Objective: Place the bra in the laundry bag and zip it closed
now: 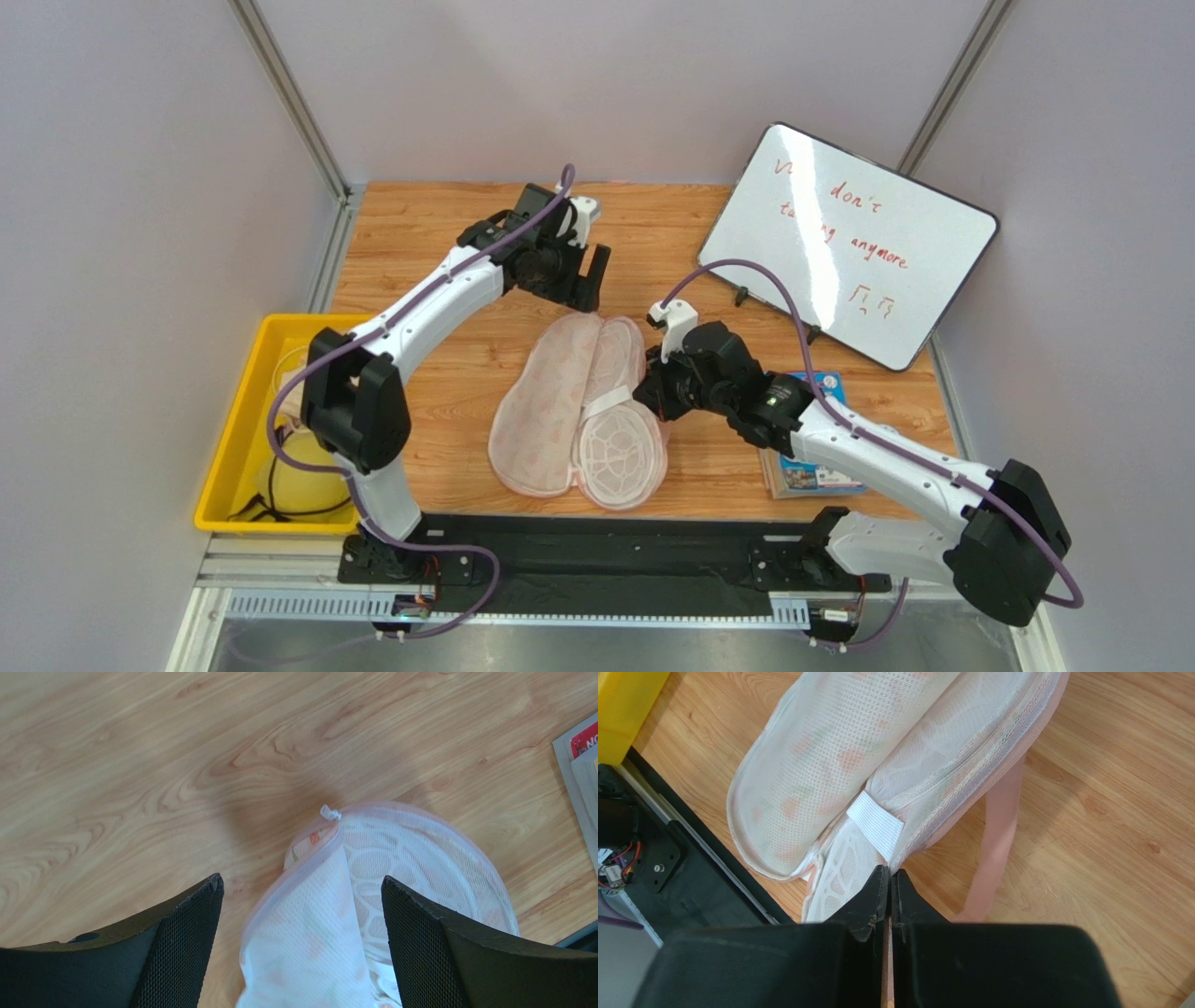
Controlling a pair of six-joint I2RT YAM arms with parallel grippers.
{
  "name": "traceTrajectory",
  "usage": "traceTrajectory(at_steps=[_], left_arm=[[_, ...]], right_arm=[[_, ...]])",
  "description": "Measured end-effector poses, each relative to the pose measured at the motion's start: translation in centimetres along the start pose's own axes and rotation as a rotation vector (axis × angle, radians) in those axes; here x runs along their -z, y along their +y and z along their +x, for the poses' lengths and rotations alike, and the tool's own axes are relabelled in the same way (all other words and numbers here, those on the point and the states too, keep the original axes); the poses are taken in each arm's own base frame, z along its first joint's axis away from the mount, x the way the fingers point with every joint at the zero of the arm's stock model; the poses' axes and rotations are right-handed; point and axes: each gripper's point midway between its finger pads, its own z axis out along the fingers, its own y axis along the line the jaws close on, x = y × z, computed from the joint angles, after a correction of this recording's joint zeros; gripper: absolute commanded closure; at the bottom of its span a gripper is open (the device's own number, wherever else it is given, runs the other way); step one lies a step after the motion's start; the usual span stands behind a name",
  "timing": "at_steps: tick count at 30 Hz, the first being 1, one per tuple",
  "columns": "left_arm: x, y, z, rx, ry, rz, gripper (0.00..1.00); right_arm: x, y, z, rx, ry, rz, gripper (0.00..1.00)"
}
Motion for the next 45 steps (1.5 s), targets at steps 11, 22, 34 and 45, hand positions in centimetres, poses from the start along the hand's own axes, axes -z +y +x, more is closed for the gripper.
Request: traceTrajectory(at_steps=[11,22,34,45], left_arm=[[-4.6,-2.1,0.0,-0.129,0.118,0.190,0.23],[-6.2,-3.0,3.9,-0.106,0.232,0.292,0.99],[0.0,-4.9,3.4,-0.123,0.114,0.322,1.00],[2.8,-8.3,3.7,-0.190,0.056,0.389,1.00]], right_arm=[[0.5,0.4,1.7,-0.002,0.035,-0.040,1.00],[1.0,0.2,1.4,-0.014,0.022,-0.041,0.74],[1.1,-3.8,-2.1,-0.126,0.055,0.081,0.17],[-2.6,-3.9,-5.6,-0.032,0.064,-0.086,0.49]])
